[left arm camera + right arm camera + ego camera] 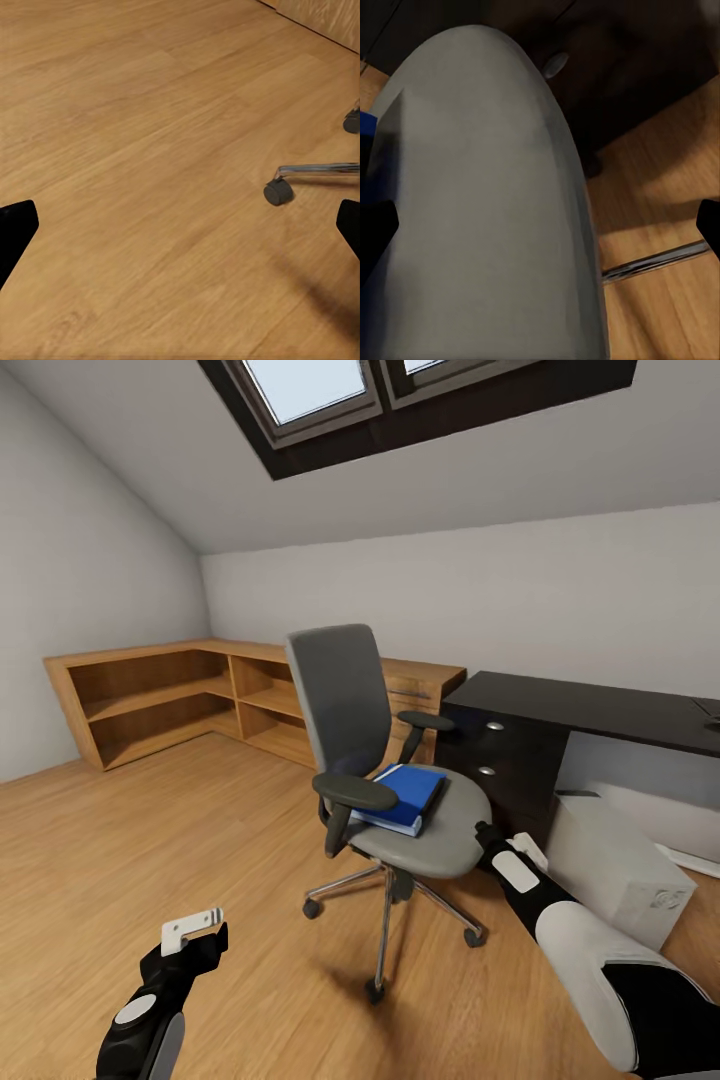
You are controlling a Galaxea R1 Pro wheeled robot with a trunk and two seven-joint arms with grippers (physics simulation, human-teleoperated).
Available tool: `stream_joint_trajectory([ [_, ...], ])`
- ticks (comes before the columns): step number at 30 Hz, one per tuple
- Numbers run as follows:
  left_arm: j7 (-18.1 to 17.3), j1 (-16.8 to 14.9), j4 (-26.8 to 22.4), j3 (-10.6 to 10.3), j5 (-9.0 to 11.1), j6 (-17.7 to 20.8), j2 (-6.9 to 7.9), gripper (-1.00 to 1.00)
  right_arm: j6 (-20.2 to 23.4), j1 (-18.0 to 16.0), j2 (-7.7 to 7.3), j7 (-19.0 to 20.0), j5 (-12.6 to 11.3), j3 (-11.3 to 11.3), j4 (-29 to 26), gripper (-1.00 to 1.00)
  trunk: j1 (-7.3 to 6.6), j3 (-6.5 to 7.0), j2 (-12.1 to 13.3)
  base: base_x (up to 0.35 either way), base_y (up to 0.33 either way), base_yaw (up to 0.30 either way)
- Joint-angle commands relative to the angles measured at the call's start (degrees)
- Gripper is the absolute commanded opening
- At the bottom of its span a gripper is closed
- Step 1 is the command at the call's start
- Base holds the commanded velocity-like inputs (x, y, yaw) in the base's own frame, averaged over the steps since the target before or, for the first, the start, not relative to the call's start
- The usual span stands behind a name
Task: In the bedroom, organize the workspace by keeping the computer under the desk, ensuring the monitor is on the desk, placing the keyboard on the desk next to the monitor, placing the mouse on the desk next to the keyboard, moving the folder from the swivel chair onto the desk next to the mouse, stacking the notebook on top of the folder with the pen on top of the notebook, and positioning the swivel chair next to the desk.
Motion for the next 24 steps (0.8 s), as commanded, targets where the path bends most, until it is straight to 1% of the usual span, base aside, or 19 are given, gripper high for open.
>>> stream_joint_trajectory([
  [1, 0.3, 0.0, -0.1, 0.0, 0.6, 0.2, -0.02, 1.0, -0.1, 0.0, 0.01, -0.1, -0.3, -0.1, -0.1, 1.0, -0.01, -0.06, 0.0, 0.0, 0.0, 0.0],
  [6, 0.3, 0.0, -0.5, 0.0, 0.8, 0.3, -0.02, 1.0, -0.2, 0.0, 0.01, -0.1, -0.3, -0.1, -0.1, 1.0, -0.01, -0.06, 0.0, 0.0, 0.0, 0.0],
  [14, 0.4, 0.0, -0.9, 0.1, 0.9, 0.3, -0.29, 1.0, 0.1, 0.0, 0.01, -0.1, -0.4, -0.1, -0.1, 1.0, 0.19, -1.93, -0.1, 0.0, 0.0, 0.0],
  [24, 0.3, 0.0, -0.8, 0.1, 0.8, 0.4, -0.29, 1.0, 0.1, 0.0, 0.01, -0.1, -0.4, -0.1, -0.1, 1.0, 0.19, -1.93, -0.1, 0.0, 0.0, 0.001],
])
